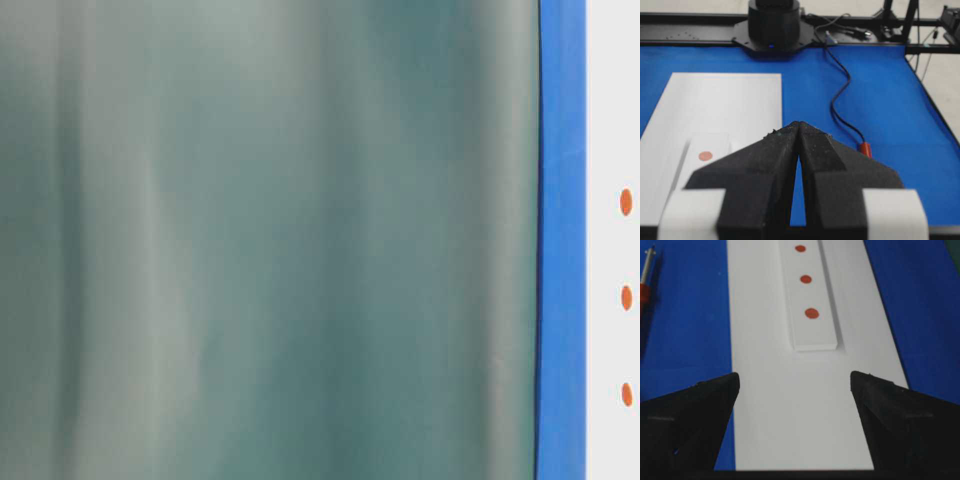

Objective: Touch the tip of the soldering iron to the mark.

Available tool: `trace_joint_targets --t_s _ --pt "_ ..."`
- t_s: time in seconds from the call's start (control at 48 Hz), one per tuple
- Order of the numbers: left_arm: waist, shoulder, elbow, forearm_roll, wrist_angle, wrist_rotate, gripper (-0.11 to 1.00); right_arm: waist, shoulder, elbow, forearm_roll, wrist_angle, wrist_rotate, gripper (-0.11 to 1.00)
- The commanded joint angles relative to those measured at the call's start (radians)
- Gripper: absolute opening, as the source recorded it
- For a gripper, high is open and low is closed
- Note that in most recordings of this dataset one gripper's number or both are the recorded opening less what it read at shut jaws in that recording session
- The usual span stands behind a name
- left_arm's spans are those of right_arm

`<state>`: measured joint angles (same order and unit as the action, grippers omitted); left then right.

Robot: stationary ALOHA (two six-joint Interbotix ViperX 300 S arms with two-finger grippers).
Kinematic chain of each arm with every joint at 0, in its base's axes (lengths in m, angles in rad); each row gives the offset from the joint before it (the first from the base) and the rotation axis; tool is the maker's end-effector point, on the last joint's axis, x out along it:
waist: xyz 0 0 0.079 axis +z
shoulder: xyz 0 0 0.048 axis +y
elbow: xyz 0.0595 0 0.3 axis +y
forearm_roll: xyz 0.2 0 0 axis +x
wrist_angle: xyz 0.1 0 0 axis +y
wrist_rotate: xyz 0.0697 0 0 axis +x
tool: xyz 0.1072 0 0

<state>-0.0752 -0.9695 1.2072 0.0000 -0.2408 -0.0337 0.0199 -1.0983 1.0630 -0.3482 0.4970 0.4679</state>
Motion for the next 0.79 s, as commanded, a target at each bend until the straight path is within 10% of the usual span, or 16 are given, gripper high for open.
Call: trace_joint_targets --t_s 0.0,0.771 --pt "-0.003 0.005 -0.006 0.002 -0.009 0.000 0.00 -0.014 -0.008 0.009 0.002 -0.026 0.005 0.80" --pt "-0.003 0.005 0.002 0.002 -0.003 0.002 0.00 -0.028 -0.005 0.028 0.003 -0.040 0.014 0.80"
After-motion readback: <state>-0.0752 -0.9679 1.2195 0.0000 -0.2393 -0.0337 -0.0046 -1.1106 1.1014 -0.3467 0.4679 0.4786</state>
